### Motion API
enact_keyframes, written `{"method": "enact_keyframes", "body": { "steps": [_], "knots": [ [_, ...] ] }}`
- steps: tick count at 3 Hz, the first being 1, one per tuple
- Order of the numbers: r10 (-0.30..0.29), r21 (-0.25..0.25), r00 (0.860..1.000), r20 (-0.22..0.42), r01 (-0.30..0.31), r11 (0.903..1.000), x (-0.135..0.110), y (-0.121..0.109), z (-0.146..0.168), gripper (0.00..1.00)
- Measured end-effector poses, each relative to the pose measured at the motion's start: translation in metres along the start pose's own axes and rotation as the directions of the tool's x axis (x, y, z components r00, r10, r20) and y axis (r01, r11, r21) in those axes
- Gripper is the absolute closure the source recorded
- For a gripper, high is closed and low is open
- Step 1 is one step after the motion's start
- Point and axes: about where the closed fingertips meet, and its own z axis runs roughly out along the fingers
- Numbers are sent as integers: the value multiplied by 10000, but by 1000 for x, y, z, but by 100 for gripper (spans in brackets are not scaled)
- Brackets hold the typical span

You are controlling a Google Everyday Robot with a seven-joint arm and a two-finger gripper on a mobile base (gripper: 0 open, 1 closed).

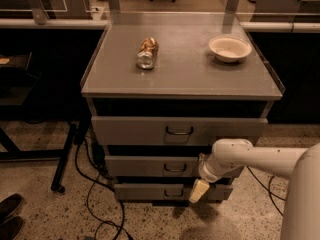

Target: Open middle drawer

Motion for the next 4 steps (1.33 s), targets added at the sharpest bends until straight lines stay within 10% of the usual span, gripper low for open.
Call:
{"method": "enact_keyframes", "body": {
  "steps": [4],
  "knots": [
    [439,-1043,9966,-696,-510,9932,34,46,-32,0]
  ]
}}
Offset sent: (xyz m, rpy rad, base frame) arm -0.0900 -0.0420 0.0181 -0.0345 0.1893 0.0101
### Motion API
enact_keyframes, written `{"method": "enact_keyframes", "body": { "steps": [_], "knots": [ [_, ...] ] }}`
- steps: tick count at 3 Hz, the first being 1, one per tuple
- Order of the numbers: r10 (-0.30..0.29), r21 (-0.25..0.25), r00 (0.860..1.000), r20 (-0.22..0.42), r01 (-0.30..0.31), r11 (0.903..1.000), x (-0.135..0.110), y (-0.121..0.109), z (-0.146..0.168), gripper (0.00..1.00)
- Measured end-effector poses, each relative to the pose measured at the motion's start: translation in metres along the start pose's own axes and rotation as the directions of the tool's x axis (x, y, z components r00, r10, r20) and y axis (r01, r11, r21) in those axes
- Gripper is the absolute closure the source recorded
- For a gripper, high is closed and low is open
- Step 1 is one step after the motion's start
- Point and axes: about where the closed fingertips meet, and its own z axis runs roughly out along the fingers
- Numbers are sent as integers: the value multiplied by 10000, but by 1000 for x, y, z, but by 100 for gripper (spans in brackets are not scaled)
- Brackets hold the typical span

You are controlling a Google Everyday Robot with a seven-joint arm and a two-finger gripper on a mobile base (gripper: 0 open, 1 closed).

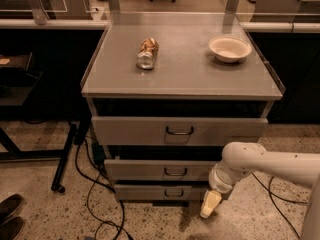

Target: Open middle drawer

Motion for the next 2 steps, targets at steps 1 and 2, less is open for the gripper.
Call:
{"method": "enact_keyframes", "body": {
  "steps": [1,2],
  "knots": [
    [-388,438,9983,431,369,9984,-24,-15,-8,0],
    [-728,1003,9935,871,640,9929,-45,-33,-22,0]
  ]
}}
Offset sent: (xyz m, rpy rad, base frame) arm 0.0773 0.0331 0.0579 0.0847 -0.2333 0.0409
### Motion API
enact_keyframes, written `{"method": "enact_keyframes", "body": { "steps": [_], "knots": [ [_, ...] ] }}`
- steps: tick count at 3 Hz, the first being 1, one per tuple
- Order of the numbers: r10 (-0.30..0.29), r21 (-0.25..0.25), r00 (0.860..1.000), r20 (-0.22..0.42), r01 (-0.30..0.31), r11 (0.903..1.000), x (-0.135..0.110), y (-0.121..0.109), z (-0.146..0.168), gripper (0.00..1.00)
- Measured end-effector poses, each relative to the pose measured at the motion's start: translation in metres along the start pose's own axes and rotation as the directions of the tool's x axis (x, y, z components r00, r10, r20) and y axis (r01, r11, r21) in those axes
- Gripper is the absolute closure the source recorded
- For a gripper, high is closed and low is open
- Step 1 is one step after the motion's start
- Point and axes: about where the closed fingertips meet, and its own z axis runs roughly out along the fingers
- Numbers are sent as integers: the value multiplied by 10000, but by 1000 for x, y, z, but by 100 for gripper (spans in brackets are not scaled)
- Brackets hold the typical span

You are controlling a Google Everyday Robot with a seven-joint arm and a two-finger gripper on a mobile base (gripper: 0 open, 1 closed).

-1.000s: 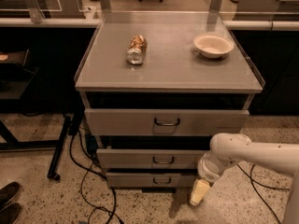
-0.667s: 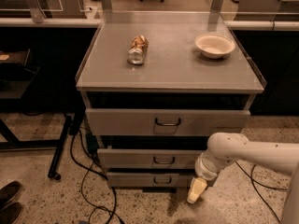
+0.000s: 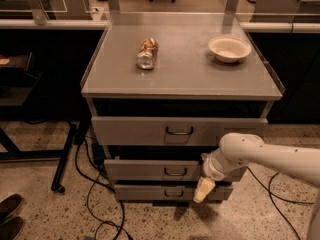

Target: Open middle drawer

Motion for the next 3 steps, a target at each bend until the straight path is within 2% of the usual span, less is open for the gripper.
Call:
{"method": "enact_keyframes", "body": {
  "steps": [1,3],
  "knots": [
    [-161,264,9996,215,156,9995,-11,-16,-1,0],
    [-297,97,9995,-124,298,9995,-14,-30,36,0]
  ]
}}
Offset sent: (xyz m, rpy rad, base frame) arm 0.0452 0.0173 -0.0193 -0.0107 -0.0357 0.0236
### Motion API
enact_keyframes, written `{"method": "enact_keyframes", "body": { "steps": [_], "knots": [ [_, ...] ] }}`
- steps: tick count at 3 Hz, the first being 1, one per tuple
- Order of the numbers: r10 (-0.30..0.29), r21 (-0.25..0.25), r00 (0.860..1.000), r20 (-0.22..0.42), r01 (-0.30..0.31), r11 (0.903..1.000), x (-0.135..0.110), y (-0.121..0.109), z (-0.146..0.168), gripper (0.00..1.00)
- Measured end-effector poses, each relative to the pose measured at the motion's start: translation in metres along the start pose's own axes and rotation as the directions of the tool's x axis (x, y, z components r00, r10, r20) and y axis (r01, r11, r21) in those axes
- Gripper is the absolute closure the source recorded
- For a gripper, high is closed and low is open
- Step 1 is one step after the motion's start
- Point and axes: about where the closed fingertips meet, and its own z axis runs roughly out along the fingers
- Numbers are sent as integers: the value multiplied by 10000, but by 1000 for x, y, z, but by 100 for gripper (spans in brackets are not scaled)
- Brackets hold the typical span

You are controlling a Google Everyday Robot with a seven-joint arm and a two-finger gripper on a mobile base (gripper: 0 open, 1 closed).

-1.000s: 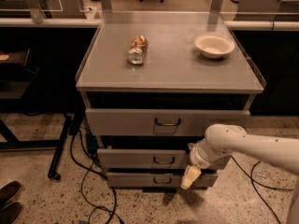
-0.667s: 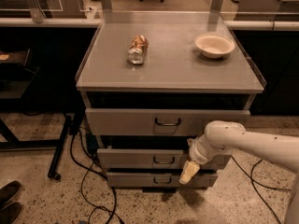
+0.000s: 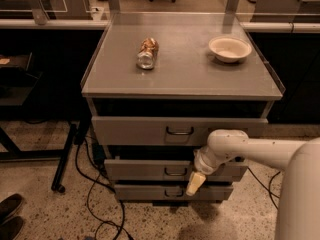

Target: Open middle drawer

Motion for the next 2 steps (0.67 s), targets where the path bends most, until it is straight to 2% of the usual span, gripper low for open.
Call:
{"method": "enact_keyframes", "body": {
  "steps": [1,2],
  "knots": [
    [-60,-287,9994,-343,51,9996,5,6,20,0],
    [48,-582,9985,-537,-79,9983,16,23,17,0]
  ]
}}
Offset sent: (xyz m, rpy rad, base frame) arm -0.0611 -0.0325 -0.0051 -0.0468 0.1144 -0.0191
